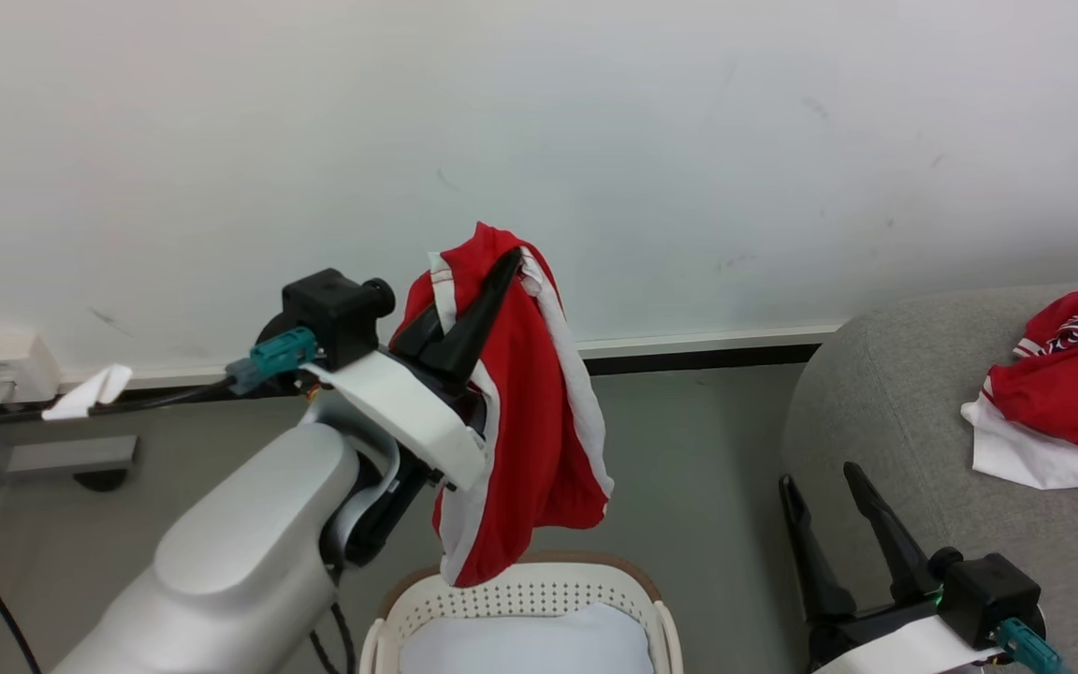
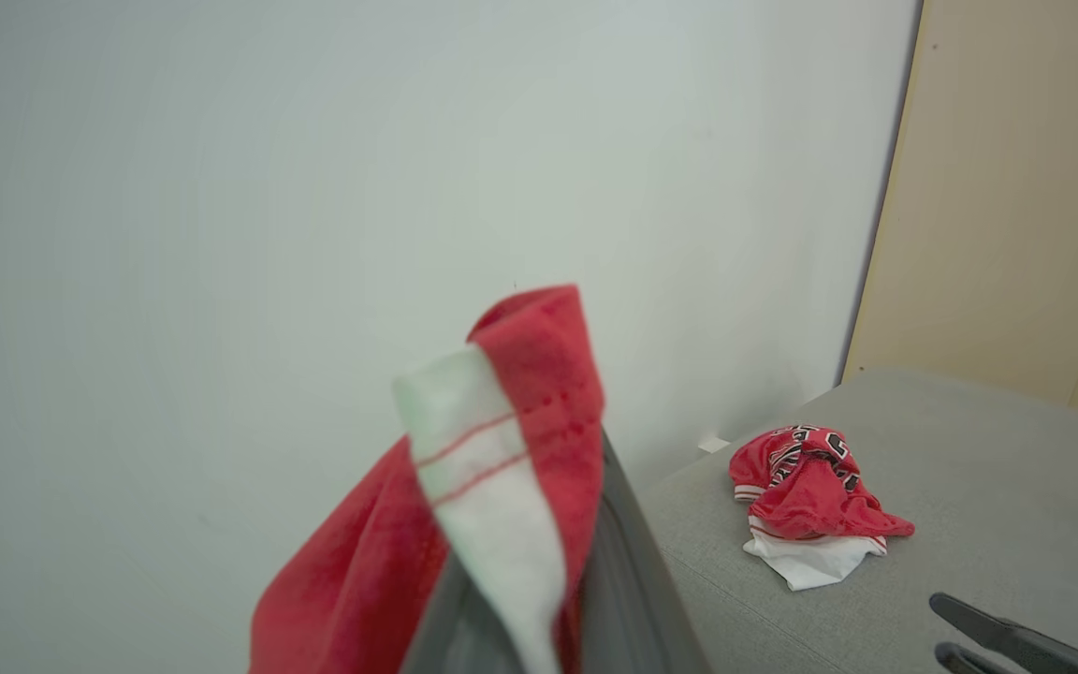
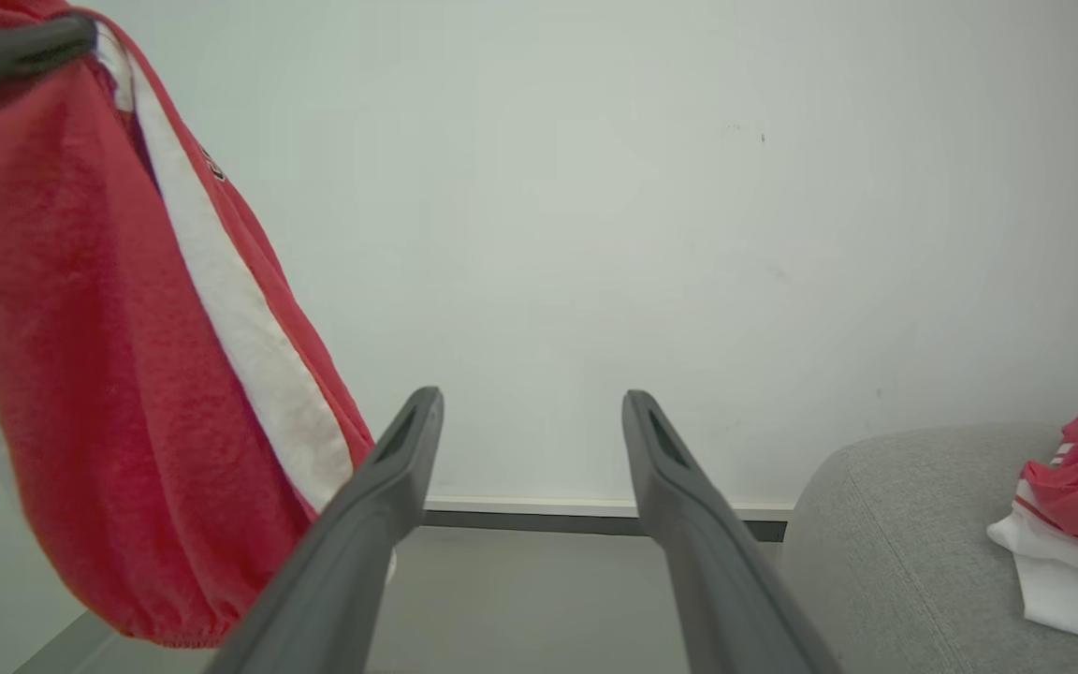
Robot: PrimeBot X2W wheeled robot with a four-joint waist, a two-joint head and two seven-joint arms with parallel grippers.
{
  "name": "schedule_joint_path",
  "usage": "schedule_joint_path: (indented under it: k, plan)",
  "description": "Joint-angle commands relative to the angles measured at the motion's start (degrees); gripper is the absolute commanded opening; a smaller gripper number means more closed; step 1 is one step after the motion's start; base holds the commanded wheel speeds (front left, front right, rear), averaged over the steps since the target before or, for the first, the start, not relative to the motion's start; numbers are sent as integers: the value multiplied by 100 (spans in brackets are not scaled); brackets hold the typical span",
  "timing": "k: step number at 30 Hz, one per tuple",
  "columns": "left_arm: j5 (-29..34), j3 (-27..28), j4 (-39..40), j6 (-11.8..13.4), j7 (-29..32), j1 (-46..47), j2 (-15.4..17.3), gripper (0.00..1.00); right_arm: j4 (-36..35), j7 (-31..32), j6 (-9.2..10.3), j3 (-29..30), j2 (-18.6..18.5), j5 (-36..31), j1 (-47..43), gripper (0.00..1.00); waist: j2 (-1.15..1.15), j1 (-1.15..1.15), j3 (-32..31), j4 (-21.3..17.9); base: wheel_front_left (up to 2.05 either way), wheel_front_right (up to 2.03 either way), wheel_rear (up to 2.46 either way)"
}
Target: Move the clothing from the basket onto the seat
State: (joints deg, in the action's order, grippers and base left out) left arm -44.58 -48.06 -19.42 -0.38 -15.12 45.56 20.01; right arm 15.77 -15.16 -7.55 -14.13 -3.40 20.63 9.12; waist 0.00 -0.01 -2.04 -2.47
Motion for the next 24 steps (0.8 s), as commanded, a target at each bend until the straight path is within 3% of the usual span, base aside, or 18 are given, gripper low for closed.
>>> schedule_joint_path:
  k: [1, 12, 24]
  plan:
    - [13, 29, 33, 29, -3, -45, 45, 0, 10, 2, 13, -16, 0, -12, -84, 100, 0, 1, -1, -7, 0, 0, 0]
    - [1, 1, 349, 149, -4, -330, 82, 0, 11, 2, 13, -335, -66, -33, 50, 100, 0, 1, 50, -7, 0, 0, 0]
    - [115, -389, 356, 2, 41, -446, -234, 0, 676, 2, 13, -1437, -212, -143, 566, 100, 0, 1, -14, 309, 0, 0, 0]
